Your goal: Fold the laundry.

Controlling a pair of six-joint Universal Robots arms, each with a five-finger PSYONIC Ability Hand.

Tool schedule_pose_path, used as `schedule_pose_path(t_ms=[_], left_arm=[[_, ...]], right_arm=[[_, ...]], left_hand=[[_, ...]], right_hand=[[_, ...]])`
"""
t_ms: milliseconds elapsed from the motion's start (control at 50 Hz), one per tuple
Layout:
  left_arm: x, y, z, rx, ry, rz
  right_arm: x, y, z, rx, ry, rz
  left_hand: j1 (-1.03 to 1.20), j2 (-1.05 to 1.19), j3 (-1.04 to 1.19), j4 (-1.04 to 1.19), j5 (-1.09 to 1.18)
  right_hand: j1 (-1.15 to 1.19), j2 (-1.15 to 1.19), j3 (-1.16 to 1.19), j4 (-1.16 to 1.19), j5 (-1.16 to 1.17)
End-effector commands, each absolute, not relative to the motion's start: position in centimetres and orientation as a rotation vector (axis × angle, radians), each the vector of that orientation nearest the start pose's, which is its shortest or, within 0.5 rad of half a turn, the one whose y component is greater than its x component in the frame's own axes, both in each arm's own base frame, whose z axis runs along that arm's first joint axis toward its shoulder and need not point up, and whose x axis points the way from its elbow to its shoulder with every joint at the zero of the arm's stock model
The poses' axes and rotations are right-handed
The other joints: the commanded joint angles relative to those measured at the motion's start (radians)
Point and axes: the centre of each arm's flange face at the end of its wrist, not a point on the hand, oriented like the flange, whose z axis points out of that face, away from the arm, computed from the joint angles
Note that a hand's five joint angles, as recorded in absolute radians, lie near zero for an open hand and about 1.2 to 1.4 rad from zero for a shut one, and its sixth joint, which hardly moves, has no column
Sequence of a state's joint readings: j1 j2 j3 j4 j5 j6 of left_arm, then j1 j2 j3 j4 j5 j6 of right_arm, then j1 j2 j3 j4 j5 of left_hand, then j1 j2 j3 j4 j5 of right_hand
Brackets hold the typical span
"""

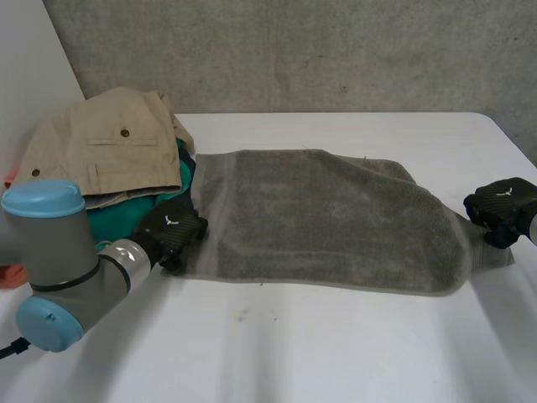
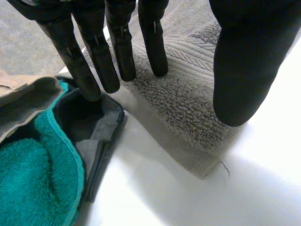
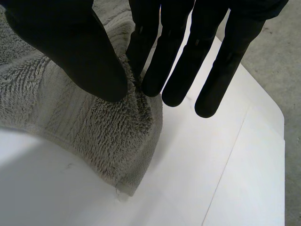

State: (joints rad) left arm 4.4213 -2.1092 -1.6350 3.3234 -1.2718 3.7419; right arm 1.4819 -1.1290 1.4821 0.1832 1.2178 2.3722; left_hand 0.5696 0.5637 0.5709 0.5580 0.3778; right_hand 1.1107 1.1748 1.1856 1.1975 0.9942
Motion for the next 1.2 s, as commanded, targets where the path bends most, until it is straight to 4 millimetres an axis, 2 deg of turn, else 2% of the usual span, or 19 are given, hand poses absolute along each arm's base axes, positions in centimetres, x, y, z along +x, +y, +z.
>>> schedule_pose_path(t_ms=[20,240,360,380,460,500,540,660,740,760,800,860,900,1000,1080,1200], left_arm=[[-25.2,-29.0,13.0,1.385,2.285,-1.8],[-25.6,-29.5,12.3,1.396,2.289,-1.791],[-25.7,-29.9,12.0,1.396,2.289,-1.788],[-25.8,-29.9,11.9,1.397,2.29,-1.788],[-26.0,-30.4,11.6,1.398,2.287,-1.789],[-26.0,-30.5,11.4,1.399,2.29,-1.786],[-26.0,-30.7,11.0,1.399,2.298,-1.776],[-26.2,-30.9,10.8,1.401,2.3,-1.775],[-26.1,-30.6,12.4,1.381,2.285,-1.813],[-26.0,-30.2,14.0,1.37,2.264,-1.845],[-25.8,-29.3,14.7,1.379,2.272,-1.843],[-25.4,-27.6,15.4,1.389,2.288,-1.83],[-25.1,-26.8,15.2,1.4,2.307,-1.805],[-24.9,-26.1,14.2,1.418,2.344,-1.752],[-24.6,-26.6,13.9,1.402,2.348,-1.745],[-24.8,-27.7,12.3,1.405,2.368,-1.72]], right_arm=[[13.3,-34.8,17.8,-1.205,2.55,-1.646],[13.3,-34.7,17.4,-1.205,2.555,-1.628],[13.3,-34.7,17.3,-1.207,2.556,-1.624],[13.3,-34.7,17.2,-1.207,2.558,-1.62],[13.3,-34.8,17.1,-1.206,2.56,-1.617],[13.2,-34.8,17.1,-1.202,2.563,-1.615],[13.2,-34.7,17.1,-1.197,2.567,-1.613],[13.0,-34.8,17.4,-1.189,2.571,-1.623],[13.0,-34.6,17.4,-1.188,2.572,-1.615],[13.0,-34.6,17.4,-1.188,2.572,-1.615],[13.1,-34.5,17.4,-1.191,2.568,-1.613],[13.0,-34.4,17.4,-1.191,2.571,-1.609],[13.0,-34.3,17.3,-1.194,2.573,-1.608],[13.0,-34.2,17.2,-1.194,2.574,-1.599],[13.2,-34.0,17.0,-1.198,2.572,-1.589],[13.3,-34.0,16.9,-1.2,2.569,-1.587]], left_hand=[[0.058,0.064,0.057,0.069,0.075],[0.087,0.093,0.086,0.099,0.104],[0.193,0.199,0.191,0.204,0.21],[0.228,0.234,0.227,0.239,0.245],[0.644,0.65,0.642,0.655,0.661],[0.782,0.788,0.781,0.794,0.8],[0.827,0.833,0.825,0.838,0.844],[0.827,0.833,0.825,0.838,0.844],[0.827,0.833,0.825,0.838,0.844],[0.76,0.766,0.759,0.772,0.778],[0.421,0.426,0.419,0.432,0.438],[0.217,0.223,0.215,0.228,0.234],[0.091,0.097,0.09,0.103,0.108],[0.058,0.064,0.057,0.069,0.075],[0.075,0.081,0.074,0.087,0.093],[0.067,0.073,0.065,0.078,0.084]], right_hand=[[0.286,0.221,0.211,0.199,0.227],[0.286,0.221,0.211,0.199,0.227],[0.286,0.221,0.211,0.199,0.227],[0.286,0.221,0.211,0.199,0.227],[0.286,0.221,0.211,0.199,0.227],[0.286,0.221,0.211,0.199,0.227],[0.286,0.221,0.211,0.199,0.227],[0.286,0.221,0.211,0.199,0.227],[0.286,0.221,0.211,0.199,0.227],[0.286,0.221,0.211,0.199,0.227],[0.286,0.221,0.211,0.199,0.227],[0.286,0.221,0.211,0.199,0.227],[0.286,0.221,0.211,0.199,0.227],[0.286,0.221,0.211,0.199,0.227],[0.286,0.221,0.211,0.199,0.227],[0.286,0.221,0.211,0.199,0.227]])
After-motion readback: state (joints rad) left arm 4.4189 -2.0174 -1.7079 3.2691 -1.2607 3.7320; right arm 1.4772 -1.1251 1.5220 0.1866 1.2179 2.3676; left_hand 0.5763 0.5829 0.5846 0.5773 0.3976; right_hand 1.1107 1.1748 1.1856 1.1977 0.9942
